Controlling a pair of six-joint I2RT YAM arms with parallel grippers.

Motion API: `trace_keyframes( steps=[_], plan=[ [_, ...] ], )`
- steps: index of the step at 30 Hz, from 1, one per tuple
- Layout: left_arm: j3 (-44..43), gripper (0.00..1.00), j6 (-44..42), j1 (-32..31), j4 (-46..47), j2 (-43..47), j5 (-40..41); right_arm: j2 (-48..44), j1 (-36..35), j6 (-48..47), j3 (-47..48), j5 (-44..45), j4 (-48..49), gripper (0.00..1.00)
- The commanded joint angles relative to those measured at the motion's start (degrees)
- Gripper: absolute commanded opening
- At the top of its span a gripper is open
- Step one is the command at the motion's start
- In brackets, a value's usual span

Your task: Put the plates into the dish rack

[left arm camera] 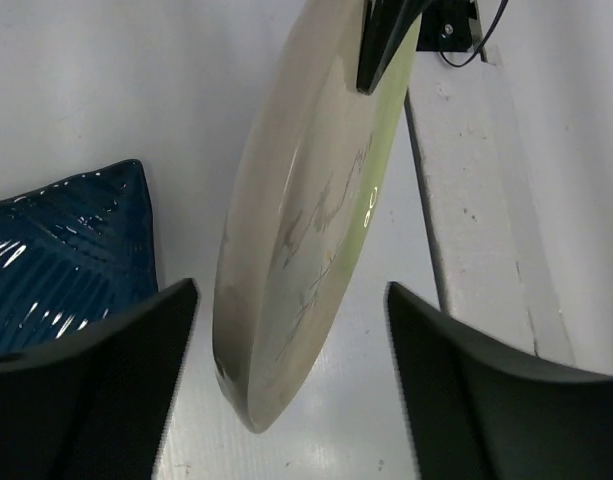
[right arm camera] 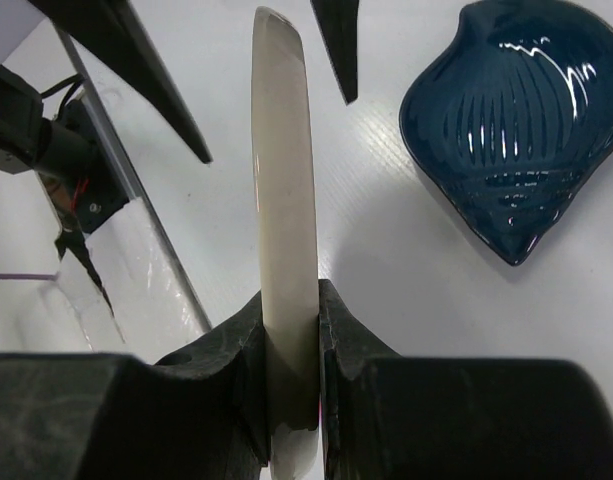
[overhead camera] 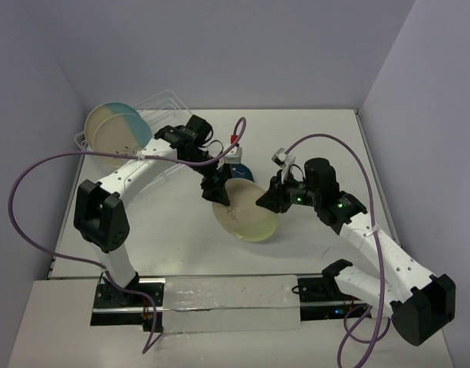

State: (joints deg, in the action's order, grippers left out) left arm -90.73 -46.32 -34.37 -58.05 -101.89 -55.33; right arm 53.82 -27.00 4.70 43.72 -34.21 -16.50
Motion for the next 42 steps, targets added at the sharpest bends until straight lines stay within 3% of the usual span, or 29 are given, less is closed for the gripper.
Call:
trace_keyframes(
  steps=[1,4,6,8,11,15,17,19,22,26,29,36,42],
  plan=[
    [2.0,0.55,2.6,-0.2,5.5,5.0,-4.4,-0.4,-0.7,-1.4,4.5,-4.6,10.6,0.0],
    [2.3,0.32,3.2,-0.2,6.2,5.7,-4.6,0.2,-0.9,-2.2,4.3,-4.0,10.6,0.0],
    [2.4,0.21,2.8,-0.2,6.5,5.9,-3.6,0.2,-1.3,-2.8,3.7,-3.5,10.6,0.0],
    [3.1,0.0,4.4,-0.1,9.7,6.2,-1.4,-0.7,-1.8,-4.0,2.8,-1.9,10.4,0.0],
    [4.2,0.0,9.0,-0.1,13.7,6.9,2.9,-1.7,-1.8,-4.0,1.7,1.3,10.4,0.02],
    [4.9,0.0,16.3,0.9,21.3,8.7,9.1,-3.0,-1.8,-2.4,1.5,6.7,10.5,0.65],
    [5.4,0.0,19.6,1.9,25.4,10.4,11.3,-3.2,-1.8,-0.3,2.2,12.1,10.8,0.79],
    [7.8,0.0,22.5,2.7,31.1,12.7,18.4,-3.3,-1.8,2.6,3.0,15.0,11.3,0.91],
    [8.6,0.0,22.3,4.8,36.2,15.7,21.8,-3.7,-1.8,4.4,3.6,16.3,11.9,0.94],
    [4.5,0.0,23.8,7.5,35.5,17.7,22.3,-4.8,-1.8,5.3,3.3,17.7,12.2,0.97],
    [5.4,0.0,28.3,10.8,41.8,21.9,22.2,-6.8,-1.7,5.5,1.5,18.8,14.3,0.99],
    [5.3,0.0,29.8,15.4,45.9,26.3,22.5,-8.5,-1.7,5.5,-0.7,20.9,16.3,1.0],
    [5.1,0.0,25.3,23.7,47.6,26.0,20.9,-6.4,-1.7,5.5,0.2,22.6,16.2,1.0]
  ],
)
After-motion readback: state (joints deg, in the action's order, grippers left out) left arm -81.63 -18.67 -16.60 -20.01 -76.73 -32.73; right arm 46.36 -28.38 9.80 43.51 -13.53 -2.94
